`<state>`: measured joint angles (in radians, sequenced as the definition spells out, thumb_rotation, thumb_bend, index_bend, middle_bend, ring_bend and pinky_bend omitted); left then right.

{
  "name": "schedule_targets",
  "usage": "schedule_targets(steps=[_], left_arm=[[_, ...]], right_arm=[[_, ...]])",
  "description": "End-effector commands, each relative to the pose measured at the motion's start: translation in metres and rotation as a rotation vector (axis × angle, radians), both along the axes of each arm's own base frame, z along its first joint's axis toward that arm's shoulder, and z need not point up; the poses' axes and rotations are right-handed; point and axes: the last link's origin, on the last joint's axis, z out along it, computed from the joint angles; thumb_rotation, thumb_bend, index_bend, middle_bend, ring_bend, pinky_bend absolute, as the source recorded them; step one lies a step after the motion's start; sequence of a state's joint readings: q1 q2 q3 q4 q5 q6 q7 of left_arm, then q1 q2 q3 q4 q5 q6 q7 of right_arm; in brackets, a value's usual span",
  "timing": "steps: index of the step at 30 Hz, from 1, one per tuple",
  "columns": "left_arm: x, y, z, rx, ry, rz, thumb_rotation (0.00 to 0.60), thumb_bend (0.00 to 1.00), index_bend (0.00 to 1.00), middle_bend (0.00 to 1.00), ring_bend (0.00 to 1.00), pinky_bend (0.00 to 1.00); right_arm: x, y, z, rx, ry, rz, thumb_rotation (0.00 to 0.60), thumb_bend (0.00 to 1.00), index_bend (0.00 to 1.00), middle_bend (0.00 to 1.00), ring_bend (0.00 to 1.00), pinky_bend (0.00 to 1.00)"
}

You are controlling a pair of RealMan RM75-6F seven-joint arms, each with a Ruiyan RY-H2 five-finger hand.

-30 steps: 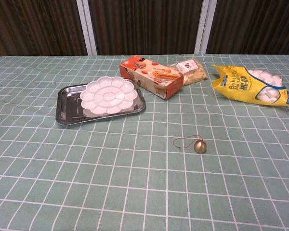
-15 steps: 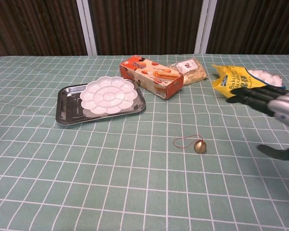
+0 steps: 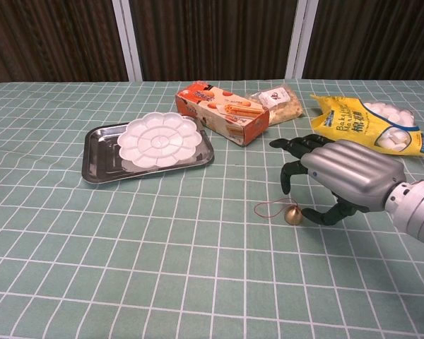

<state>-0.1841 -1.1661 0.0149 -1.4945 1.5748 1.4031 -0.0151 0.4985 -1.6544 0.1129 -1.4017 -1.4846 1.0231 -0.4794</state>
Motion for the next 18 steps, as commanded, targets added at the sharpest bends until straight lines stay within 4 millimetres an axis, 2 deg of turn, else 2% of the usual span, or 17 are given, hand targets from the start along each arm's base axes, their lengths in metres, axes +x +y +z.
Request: schedule_targets(steps=[1, 7, 18], left_arm=[[0.0003, 0.0002, -0.0004, 0.0, -0.001, -0.003, 0.6, 0.42, 0.0, 0.0, 0.0, 0.03], [0.0003, 0.0016, -0.0022, -0.007, 0.001, 0.0, 0.6, 0.42, 0.0, 0.0, 0.0, 0.03], [-0.0011, 0.0033, -0.0026, -0.009, 0.005, 0.009, 0.6, 0.42, 0.0, 0.0, 0.0, 0.03]], right_arm=[[-0.0011, 0.0007, -0.0025, 0.003, 0.005, 0.001, 0.6, 0.43, 0.55, 0.06, 0.0, 0.0], [-0.0035, -0.0016, -0.0052, 0.004, -0.001, -0.008, 0.6, 0.45, 0.62, 0.09, 0.0, 0.0], [-0.0027, -0.0046, -0.0086, 0.002, -0.005, -0.007, 0.6, 0.52, 0.66, 0.11, 0.0, 0.0]])
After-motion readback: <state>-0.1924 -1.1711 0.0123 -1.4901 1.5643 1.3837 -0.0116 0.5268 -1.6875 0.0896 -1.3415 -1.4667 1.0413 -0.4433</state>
